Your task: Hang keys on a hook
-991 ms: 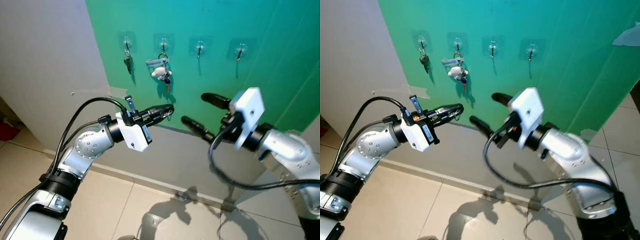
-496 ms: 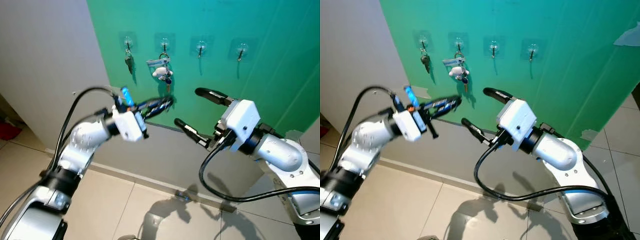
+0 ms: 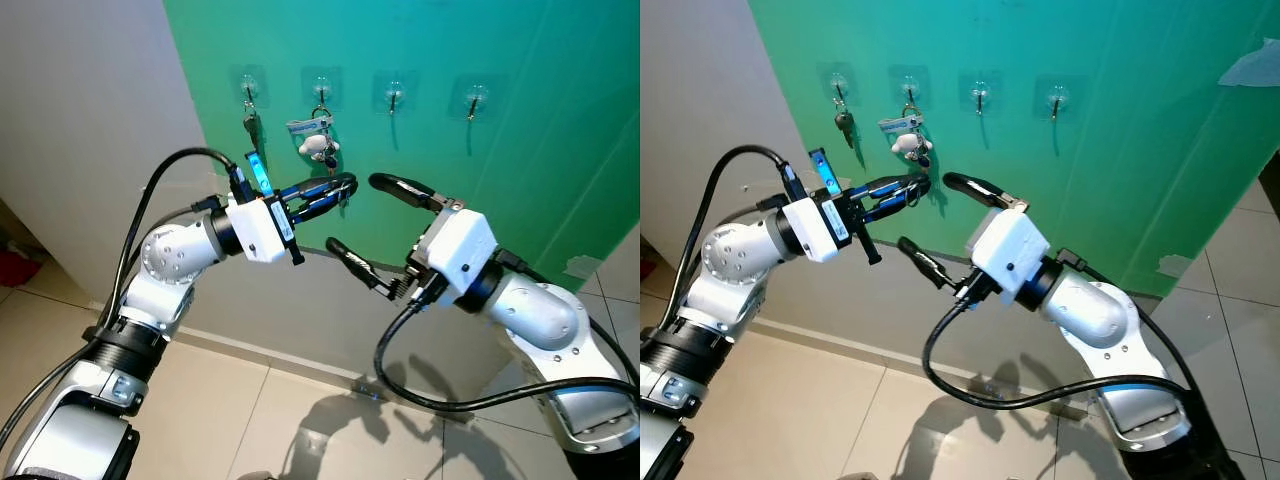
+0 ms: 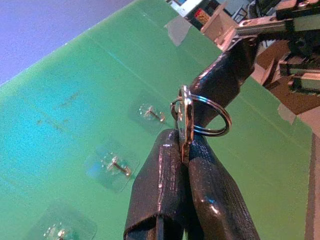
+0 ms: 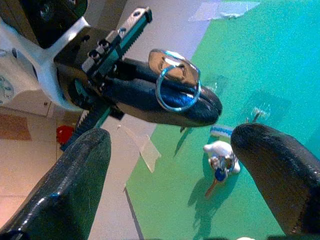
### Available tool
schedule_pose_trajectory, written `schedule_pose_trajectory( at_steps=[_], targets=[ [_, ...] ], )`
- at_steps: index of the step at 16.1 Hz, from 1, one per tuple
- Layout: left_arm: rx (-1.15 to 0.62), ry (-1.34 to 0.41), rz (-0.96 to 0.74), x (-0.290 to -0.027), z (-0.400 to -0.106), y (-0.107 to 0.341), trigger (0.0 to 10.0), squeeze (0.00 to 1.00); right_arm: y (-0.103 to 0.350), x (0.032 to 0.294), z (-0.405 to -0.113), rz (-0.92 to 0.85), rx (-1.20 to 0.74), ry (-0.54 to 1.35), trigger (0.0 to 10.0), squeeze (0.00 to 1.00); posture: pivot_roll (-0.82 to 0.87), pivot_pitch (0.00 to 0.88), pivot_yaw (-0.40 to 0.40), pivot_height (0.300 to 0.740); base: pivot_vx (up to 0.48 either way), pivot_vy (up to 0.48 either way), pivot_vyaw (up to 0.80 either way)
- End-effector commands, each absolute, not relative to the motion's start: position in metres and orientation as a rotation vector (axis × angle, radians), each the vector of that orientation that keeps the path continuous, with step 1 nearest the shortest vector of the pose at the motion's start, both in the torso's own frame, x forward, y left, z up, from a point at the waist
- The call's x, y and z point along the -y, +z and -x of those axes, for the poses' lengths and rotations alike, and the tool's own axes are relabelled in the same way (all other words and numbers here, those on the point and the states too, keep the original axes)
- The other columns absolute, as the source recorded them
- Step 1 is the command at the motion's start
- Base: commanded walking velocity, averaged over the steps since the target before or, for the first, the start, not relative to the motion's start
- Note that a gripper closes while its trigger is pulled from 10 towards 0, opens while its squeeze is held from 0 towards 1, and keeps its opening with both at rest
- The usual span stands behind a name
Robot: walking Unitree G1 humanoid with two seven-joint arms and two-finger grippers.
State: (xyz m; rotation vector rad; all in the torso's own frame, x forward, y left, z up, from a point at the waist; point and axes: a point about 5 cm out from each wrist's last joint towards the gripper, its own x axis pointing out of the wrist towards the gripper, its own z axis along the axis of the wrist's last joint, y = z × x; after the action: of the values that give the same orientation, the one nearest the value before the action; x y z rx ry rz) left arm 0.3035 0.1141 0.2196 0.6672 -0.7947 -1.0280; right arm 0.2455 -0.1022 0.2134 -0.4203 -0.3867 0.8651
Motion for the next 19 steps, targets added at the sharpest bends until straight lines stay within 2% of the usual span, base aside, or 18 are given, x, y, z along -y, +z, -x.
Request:
schedule_pose_trajectory(
  at_steps=[1, 8, 9, 10, 11, 19],
  targets=[
    [0.811, -1.038, -0.683, -0.114, -0.304, 0.227, 0.0, 0.00, 0.224, 0.097, -0.243, 0.433, 0.454, 0.862, 10.0, 0.00, 0.03, 0.000, 0.089, 0.740, 0.000, 0.000, 0.00],
    [0.786, -1.026, -0.662, -0.117, -0.304, 0.224, 0.0, 0.00, 0.235, 0.091, -0.244, 0.357, 0.504, 0.825, 10.0, 0.00, 0.02, 0.000, 0.088, 0.740, 0.000, 0.000, 0.00],
    [0.786, -1.020, -0.656, -0.117, -0.304, 0.225, 0.0, 0.00, 0.234, 0.091, -0.244, 0.356, 0.498, 0.827, 9.2, 0.00, 0.03, 0.000, 0.086, 0.740, 0.000, 0.000, 0.00],
    [0.787, -1.014, -0.649, -0.118, -0.305, 0.226, 0.0, 0.00, 0.233, 0.091, -0.244, 0.357, 0.495, 0.827, 4.0, 0.00, 0.03, 0.000, 0.086, 0.740, 0.000, 0.000, 0.00],
    [0.788, -1.012, -0.645, -0.117, -0.305, 0.226, 0.0, 0.00, 0.233, 0.092, -0.245, 0.357, 0.492, 0.830, 0.0, 0.00, 0.02, 0.000, 0.085, 0.740, 0.000, 0.000, 0.00],
    [0.793, -1.020, -0.639, -0.114, -0.304, 0.227, 0.0, 0.00, 0.231, 0.095, -0.246, 0.365, 0.469, 0.840, 0.0, 0.00, 0.02, 0.000, 0.087, 0.740, 0.000, 0.000, 0.00]
  ],
)
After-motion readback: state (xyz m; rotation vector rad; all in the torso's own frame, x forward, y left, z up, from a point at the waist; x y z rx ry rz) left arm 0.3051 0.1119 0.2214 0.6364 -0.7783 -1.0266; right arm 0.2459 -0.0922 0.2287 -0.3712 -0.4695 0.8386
